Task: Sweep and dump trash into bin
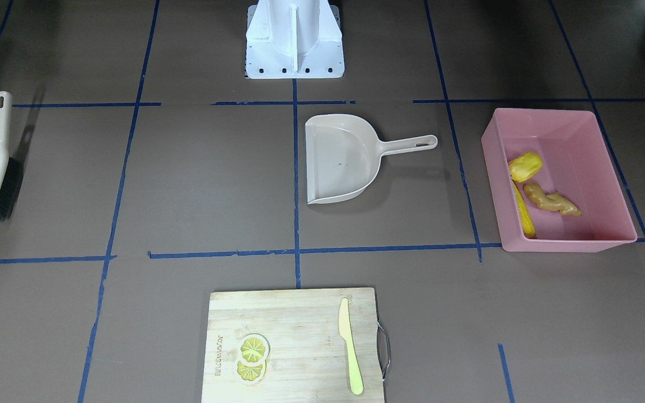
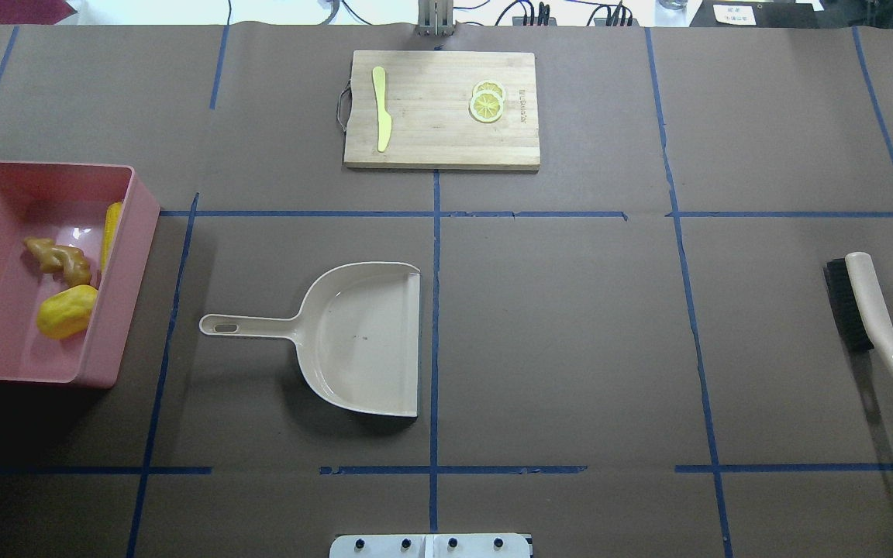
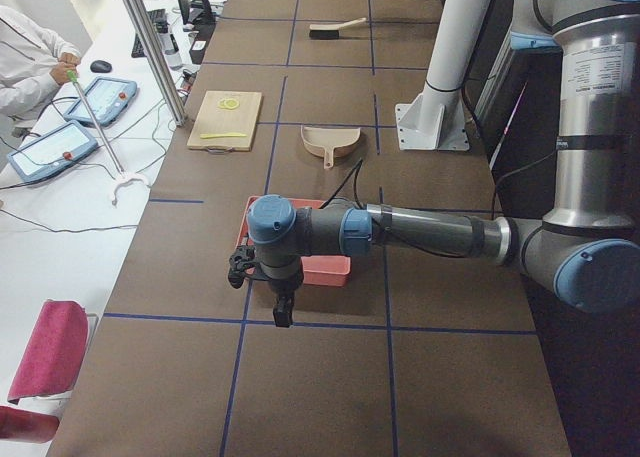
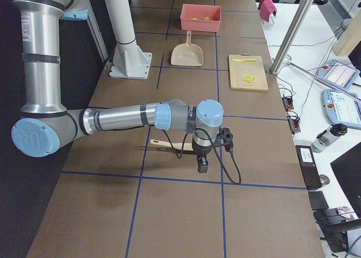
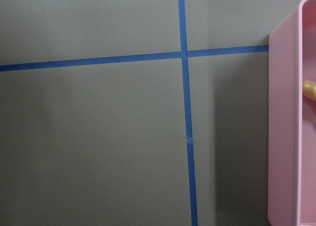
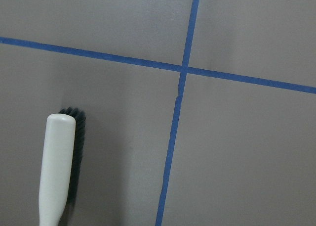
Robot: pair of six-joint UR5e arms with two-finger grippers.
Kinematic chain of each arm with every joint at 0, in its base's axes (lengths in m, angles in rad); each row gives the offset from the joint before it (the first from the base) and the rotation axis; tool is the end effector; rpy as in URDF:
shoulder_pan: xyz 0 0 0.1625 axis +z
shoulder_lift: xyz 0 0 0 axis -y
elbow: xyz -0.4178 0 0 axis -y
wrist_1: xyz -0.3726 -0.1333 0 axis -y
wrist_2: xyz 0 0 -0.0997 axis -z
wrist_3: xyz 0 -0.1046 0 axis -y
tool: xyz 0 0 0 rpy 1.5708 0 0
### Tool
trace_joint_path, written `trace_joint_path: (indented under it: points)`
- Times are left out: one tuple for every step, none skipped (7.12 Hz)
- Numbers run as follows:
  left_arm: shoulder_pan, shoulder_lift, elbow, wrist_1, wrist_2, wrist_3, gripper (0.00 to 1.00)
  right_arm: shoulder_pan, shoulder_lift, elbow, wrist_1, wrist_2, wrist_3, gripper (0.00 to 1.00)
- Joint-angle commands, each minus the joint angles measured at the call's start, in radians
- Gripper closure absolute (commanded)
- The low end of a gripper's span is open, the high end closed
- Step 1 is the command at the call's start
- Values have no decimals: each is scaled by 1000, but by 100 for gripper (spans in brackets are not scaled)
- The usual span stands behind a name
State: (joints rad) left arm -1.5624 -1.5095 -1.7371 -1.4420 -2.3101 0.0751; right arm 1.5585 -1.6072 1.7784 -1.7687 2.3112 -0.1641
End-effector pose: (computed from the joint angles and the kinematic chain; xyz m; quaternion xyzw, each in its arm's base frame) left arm -0.0591 -0.4433 0.6201 0.0010 0.3614 0.0346 0.9318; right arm 0.0572 -0.4503 0.5964 0.0150 -0.3617 -0.0773 0.9290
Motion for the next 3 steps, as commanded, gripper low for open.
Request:
trace_joint_path:
  points:
    - [-1, 0, 5, 0, -2, 0, 0, -3, 7, -11, 0, -6, 2, 0]
    - [-7, 3, -13, 0, -3, 0, 0, -1, 7, -16, 0, 2, 2, 0]
    - [-11, 3, -21, 0, -6, 2, 0, -1, 1, -22, 0, 2, 2, 0]
